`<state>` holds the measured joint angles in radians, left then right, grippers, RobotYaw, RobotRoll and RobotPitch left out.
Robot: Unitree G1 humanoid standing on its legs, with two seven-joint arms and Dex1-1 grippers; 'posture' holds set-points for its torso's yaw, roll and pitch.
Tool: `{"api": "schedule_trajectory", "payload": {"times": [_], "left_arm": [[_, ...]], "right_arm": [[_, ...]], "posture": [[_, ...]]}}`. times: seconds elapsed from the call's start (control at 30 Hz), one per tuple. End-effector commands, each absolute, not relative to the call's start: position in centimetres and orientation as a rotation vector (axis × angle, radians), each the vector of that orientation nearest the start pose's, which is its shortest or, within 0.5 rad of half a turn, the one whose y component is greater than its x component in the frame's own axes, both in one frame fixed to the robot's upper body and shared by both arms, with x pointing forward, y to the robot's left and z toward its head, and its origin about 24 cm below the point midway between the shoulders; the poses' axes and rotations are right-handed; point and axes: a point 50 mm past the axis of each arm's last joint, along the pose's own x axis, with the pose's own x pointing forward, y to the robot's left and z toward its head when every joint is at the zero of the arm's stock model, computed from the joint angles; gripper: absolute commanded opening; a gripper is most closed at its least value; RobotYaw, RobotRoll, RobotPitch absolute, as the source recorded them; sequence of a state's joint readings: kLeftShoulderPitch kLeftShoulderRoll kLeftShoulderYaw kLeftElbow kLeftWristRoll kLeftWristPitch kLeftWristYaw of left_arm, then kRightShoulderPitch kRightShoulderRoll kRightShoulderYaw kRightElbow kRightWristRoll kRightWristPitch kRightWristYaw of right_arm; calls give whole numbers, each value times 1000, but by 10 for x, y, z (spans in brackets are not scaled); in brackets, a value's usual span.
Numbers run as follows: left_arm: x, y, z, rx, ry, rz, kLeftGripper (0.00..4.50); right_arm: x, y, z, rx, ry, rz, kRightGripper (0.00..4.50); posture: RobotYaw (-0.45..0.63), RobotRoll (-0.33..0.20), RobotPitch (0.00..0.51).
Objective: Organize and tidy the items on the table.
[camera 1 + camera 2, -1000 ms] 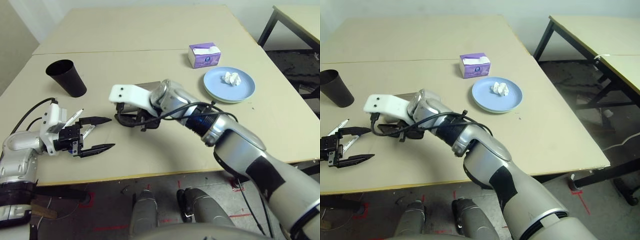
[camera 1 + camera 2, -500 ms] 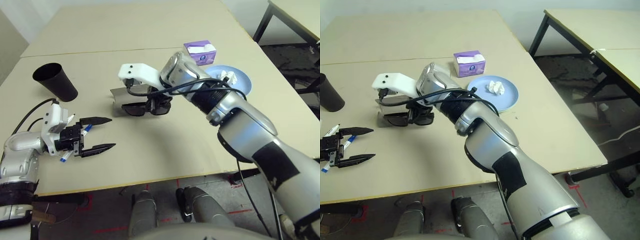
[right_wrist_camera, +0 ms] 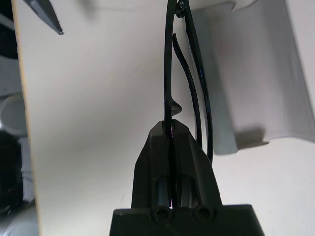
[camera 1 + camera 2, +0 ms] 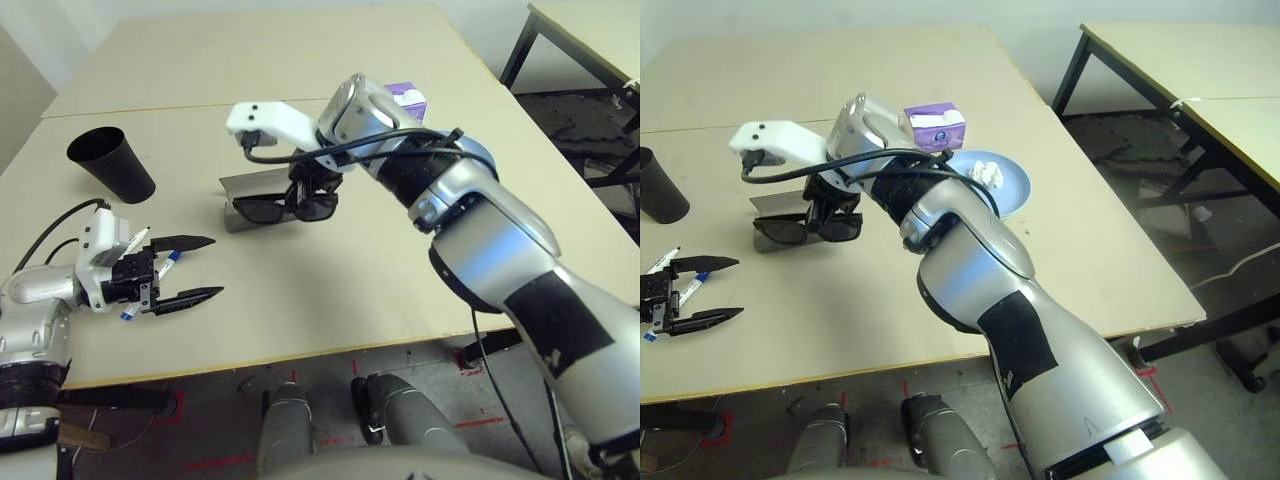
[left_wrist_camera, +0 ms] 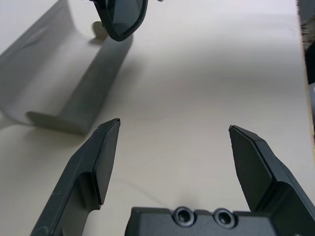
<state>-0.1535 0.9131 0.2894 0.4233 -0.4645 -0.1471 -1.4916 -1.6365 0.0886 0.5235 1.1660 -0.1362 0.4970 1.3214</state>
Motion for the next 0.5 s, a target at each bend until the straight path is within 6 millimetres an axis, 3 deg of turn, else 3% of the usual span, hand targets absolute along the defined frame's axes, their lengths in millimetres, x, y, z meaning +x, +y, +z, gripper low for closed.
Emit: {"api": "schedule_trajectory", "payload": {"times": [0.03,0.5], "left_arm": [[223,346,139,410,160,-990,4500],[208,349,144,406,160,-936,4500]], "right_arm": [[344,67,244,-855,487,1468,5],[342,92,223,-839,286,1396,5]], "posture": [[22,0,177],[62,0,203]]}}
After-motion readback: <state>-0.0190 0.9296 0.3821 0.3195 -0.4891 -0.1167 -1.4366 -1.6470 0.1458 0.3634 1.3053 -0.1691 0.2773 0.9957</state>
